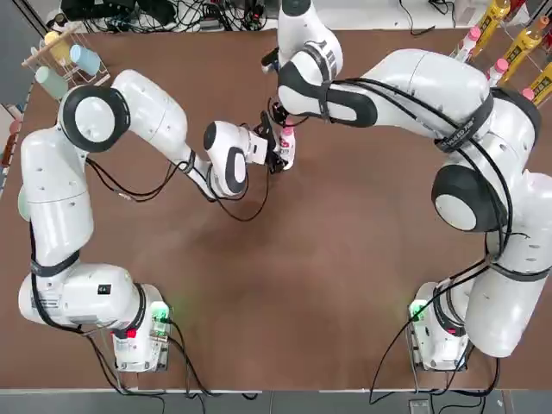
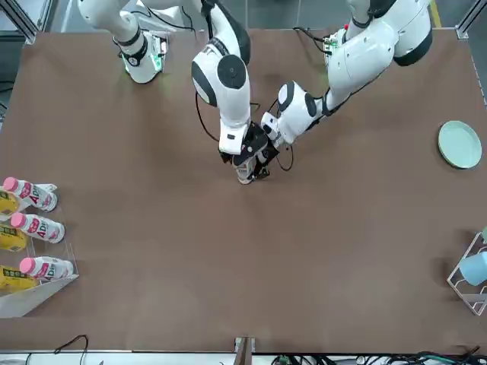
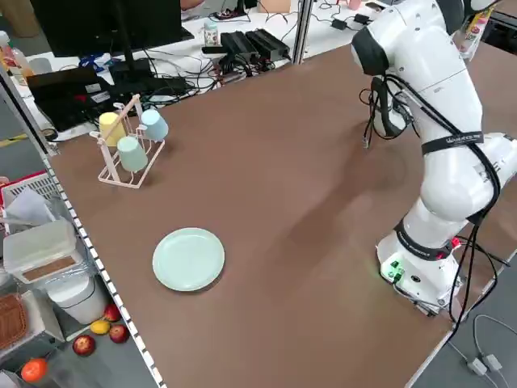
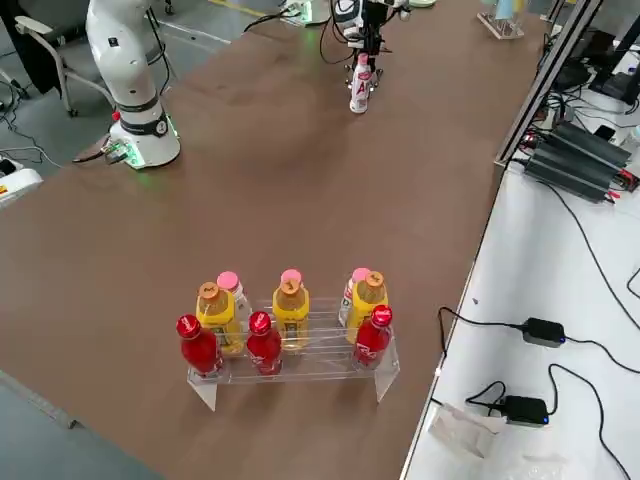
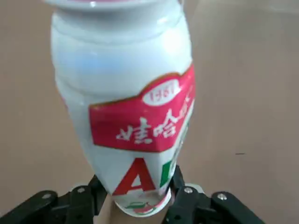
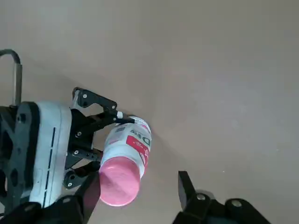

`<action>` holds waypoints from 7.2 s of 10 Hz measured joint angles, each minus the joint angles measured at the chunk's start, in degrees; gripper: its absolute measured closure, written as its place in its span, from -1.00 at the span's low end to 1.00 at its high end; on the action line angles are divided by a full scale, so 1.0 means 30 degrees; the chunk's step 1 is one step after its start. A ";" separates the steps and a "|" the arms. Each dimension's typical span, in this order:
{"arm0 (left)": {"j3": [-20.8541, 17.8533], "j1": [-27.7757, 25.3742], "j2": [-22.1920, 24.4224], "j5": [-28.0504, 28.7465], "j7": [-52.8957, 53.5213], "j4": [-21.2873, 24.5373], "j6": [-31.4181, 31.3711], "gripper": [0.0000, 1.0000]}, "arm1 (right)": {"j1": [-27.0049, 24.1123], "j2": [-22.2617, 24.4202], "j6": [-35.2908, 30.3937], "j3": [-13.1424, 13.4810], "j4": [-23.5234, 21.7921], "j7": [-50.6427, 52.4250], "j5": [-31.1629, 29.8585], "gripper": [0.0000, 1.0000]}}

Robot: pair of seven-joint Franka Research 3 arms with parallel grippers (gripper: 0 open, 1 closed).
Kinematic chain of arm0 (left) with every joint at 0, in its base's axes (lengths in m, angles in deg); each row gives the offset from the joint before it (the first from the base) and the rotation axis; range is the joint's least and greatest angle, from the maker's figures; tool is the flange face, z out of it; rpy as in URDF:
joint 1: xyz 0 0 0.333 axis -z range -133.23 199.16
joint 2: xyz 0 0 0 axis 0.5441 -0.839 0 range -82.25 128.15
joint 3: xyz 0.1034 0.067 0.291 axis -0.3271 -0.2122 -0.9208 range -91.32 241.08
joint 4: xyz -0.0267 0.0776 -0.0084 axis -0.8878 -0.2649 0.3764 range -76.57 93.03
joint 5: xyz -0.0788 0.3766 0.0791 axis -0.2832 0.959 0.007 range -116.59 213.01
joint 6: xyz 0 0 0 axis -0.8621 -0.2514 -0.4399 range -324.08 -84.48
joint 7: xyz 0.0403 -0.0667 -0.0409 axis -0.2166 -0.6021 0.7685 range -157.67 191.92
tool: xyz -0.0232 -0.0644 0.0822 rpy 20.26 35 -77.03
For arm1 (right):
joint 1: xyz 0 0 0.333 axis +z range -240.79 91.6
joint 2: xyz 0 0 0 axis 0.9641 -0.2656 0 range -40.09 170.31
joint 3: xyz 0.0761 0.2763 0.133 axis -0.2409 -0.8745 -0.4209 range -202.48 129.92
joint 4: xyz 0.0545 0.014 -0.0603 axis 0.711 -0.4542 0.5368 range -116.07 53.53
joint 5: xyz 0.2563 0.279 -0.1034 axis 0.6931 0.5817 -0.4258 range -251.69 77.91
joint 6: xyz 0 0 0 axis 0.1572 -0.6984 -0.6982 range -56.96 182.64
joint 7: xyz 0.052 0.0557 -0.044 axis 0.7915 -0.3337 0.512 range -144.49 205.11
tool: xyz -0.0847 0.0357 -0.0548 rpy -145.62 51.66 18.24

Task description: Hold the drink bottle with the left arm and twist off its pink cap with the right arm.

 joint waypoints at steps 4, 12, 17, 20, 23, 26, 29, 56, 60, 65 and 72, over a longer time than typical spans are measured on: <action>0.0001 -0.0005 -0.0001 0.0005 0.0000 0.0011 -0.0012 -0.14 | 0.0030 -0.0004 0.0025 -0.0029 -0.0187 0.0014 0.1120 -0.51; 0.0001 -0.0021 -0.0008 0.0043 0.0000 0.0016 -0.0012 -0.14 | 0.0138 -0.0004 0.0026 -0.0052 -0.0227 0.0029 0.1147 -0.15; 0.0011 -0.0193 -0.0147 0.0611 -0.0016 0.0062 -0.0012 -0.14 | 0.0145 -0.0003 0.0041 -0.0065 -0.0226 0.0022 0.1356 0.14; 0.0036 -0.0243 -0.0190 0.0668 -0.0015 0.0066 -0.0012 -0.14 | 0.0143 -0.0005 0.0044 -0.0037 -0.0227 0.0030 0.1460 0.14; 0.0156 -0.0455 -0.0352 0.0867 0.0030 0.0080 -0.0013 -0.14 | 0.0143 -0.0009 0.0092 -0.0035 -0.0228 0.0614 0.1467 0.14; 0.0284 -0.0761 -0.0606 0.1391 0.0034 0.0114 -0.0012 -0.14 | 0.0143 -0.0009 0.0100 -0.0034 -0.0227 0.2589 0.1467 0.14; 0.0363 -0.0936 -0.0754 0.1627 0.0034 0.0129 -0.0013 -0.14 | 0.0144 -0.0011 0.0132 -0.0030 -0.0227 0.4425 0.1464 0.14; 0.0611 -0.1561 -0.1261 0.2400 0.0008 0.0146 -0.0021 -0.14 | 0.0182 0.0019 0.0150 0.0041 0.0350 1.7499 0.0317 0.14; 0.0615 -0.1567 -0.1264 0.2402 0.0016 0.0149 -0.0022 -0.14 | -0.0331 0.0116 -0.1010 0.0411 0.0378 1.7608 0.0270 0.15; 0.0627 -0.1596 -0.1279 0.2408 0.0017 0.0149 -0.0027 -0.15 | -0.3261 0.0040 -0.0867 0.0521 -0.0992 1.7917 -0.0958 0.15; -0.0114 -0.1984 -0.1612 0.2404 0.0176 0.0079 -0.0048 -0.99 | -0.5067 -0.0973 0.5010 0.0226 -0.5241 1.8137 -0.1002 -0.15</action>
